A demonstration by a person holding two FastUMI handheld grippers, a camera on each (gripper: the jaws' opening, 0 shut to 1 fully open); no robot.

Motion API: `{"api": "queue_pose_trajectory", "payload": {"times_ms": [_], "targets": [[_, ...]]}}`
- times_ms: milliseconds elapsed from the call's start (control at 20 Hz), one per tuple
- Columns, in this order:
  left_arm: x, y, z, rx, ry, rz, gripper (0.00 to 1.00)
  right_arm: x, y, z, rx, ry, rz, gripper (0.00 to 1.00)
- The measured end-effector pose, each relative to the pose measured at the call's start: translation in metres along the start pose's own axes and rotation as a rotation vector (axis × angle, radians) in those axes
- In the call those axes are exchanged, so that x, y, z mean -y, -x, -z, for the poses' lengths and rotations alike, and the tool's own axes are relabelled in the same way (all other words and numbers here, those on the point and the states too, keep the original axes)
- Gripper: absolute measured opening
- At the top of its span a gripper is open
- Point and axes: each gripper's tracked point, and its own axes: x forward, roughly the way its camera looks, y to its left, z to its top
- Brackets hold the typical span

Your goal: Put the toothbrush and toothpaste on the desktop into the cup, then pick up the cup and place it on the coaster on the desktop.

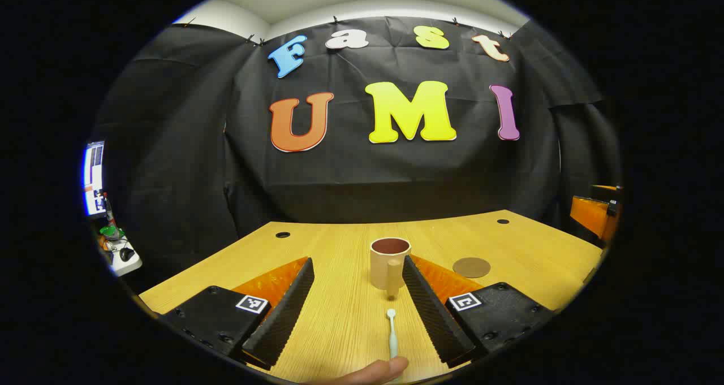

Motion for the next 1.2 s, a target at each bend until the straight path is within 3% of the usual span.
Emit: {"api": "queue_pose_trajectory", "payload": {"times_ms": [50,400,950,1200], "targets": [[-0.001,0.001,-0.004,0.011,0.002,0.000,1.00,-0.002,0.000,0.000,0.001,0.002,-0.002,0.97],[-0.003,0.007,-0.023,0.042,-0.018,-0.004,1.00,-0.008,-0.002,-0.007,0.008,-0.014,-0.030,0.95],[0.002,0.005,-0.007,-0.002,-0.017,0.010,1.00,-0.013,0.000,-0.003,0.006,0.001,-0.056,0.97],[0.017,0.001,0.036,-0.131,0.009,0.060,1.00,-0.017,0.000,0.019,-0.040,0.000,-0.067,0.95]]}}
